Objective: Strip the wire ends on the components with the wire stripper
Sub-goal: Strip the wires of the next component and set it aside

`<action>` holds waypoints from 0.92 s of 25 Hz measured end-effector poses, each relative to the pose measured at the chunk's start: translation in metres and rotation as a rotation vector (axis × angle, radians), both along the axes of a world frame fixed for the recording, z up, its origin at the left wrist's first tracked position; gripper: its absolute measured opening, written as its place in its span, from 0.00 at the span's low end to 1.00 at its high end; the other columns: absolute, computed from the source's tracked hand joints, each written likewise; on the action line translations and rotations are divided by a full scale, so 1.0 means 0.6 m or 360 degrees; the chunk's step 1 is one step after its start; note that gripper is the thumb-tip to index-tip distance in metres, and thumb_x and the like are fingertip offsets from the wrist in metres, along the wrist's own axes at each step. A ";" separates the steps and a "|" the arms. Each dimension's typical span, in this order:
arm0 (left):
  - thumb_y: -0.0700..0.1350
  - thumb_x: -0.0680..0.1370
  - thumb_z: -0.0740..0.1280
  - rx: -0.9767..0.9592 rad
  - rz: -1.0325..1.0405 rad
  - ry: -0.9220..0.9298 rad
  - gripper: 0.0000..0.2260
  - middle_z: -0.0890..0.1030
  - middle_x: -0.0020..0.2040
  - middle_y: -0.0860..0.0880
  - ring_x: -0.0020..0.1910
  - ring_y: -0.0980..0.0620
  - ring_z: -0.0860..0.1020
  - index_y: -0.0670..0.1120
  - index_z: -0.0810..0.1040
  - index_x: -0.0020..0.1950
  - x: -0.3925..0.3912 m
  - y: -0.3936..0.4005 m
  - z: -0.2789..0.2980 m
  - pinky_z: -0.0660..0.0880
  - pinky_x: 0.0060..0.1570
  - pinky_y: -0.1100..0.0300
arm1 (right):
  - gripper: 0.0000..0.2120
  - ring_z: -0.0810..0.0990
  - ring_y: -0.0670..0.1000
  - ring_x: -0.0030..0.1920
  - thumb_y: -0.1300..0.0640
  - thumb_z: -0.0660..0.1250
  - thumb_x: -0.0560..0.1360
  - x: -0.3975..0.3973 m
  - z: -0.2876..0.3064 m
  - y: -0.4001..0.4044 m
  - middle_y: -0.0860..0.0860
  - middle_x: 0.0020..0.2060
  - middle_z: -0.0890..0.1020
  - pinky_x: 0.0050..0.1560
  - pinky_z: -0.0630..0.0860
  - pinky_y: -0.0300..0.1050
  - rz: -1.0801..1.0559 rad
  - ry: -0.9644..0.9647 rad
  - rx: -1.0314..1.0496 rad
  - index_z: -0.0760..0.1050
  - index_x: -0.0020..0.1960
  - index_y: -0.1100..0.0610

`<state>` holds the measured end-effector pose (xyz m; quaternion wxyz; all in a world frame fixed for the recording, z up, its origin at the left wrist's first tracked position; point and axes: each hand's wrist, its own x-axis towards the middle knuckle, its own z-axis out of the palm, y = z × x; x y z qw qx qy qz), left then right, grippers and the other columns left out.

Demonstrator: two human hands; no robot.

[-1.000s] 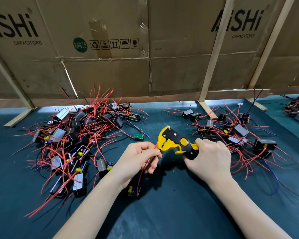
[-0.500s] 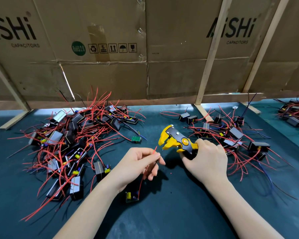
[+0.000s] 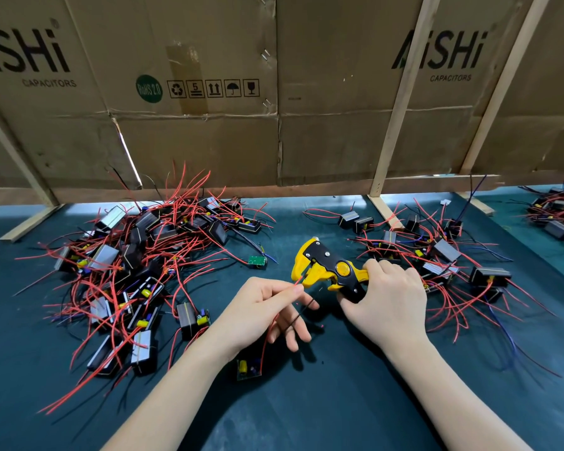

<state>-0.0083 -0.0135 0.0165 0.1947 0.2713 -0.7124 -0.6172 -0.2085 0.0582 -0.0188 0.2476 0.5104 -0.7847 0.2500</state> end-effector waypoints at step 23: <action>0.44 0.84 0.55 0.0195 -0.0048 0.0012 0.17 0.84 0.38 0.36 0.29 0.44 0.82 0.38 0.82 0.51 0.000 -0.006 -0.007 0.67 0.22 0.65 | 0.20 0.74 0.58 0.28 0.40 0.60 0.63 0.008 0.007 0.002 0.53 0.26 0.74 0.36 0.66 0.48 0.0041 0.0104 -0.0120 0.70 0.31 0.59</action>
